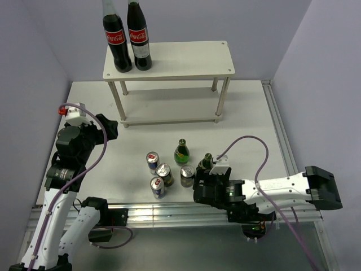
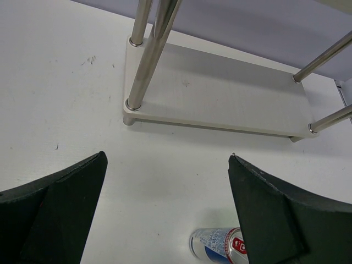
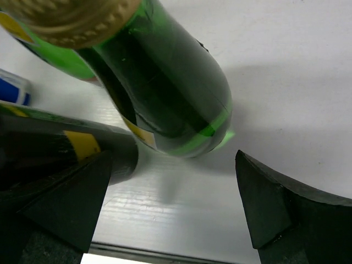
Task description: Place and organize the beverage onto the shelf
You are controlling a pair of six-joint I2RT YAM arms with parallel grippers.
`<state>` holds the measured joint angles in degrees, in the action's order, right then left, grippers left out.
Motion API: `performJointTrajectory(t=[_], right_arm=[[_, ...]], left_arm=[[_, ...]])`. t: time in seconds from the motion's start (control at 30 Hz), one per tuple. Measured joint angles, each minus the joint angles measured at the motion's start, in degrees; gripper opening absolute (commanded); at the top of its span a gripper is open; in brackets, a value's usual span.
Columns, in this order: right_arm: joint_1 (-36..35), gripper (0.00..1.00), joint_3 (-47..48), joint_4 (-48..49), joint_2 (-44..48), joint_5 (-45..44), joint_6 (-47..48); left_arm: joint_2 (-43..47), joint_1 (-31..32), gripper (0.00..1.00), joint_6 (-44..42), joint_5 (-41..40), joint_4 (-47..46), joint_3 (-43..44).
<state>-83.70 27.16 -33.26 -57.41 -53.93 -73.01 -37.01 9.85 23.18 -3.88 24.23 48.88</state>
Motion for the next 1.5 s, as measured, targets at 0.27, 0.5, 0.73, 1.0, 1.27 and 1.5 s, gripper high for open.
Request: performJointTrajectory(t=[0.27, 0.5, 0.73, 1.0, 1.27, 1.5], right_arm=[[6.1, 1.0, 0.1, 6.4, -7.7, -0.1, 2.1], [10.9, 1.0, -0.2, 13.4, -9.9, -0.3, 6.1], [13.3, 1.0, -0.2, 18.2, -16.4, -1.1, 7.9], [15.1, 0.95, -0.2, 21.5, -20.7, -4.1, 7.2], [15.5, 0.33, -0.1, 22.8, -22.3, -6.9, 5.7], [16.2, 0.0, 1.6, 20.5, -23.5, -7.3, 5.3]], left_arm=[[0.5, 0.0, 0.99, 0.0, 0.2, -0.4, 0.0], [0.5, 0.0, 0.99, 0.0, 0.7, -0.8, -0.2], [0.4, 0.0, 0.99, 0.0, 1.0, -0.9, -0.4], [0.4, 0.0, 0.99, 0.0, 1.1, -0.9, -0.5], [0.1, 0.0, 0.99, 0.0, 1.6, -0.9, -0.5], [0.0, 0.0, 0.99, 0.0, 1.7, -1.0, -0.6]])
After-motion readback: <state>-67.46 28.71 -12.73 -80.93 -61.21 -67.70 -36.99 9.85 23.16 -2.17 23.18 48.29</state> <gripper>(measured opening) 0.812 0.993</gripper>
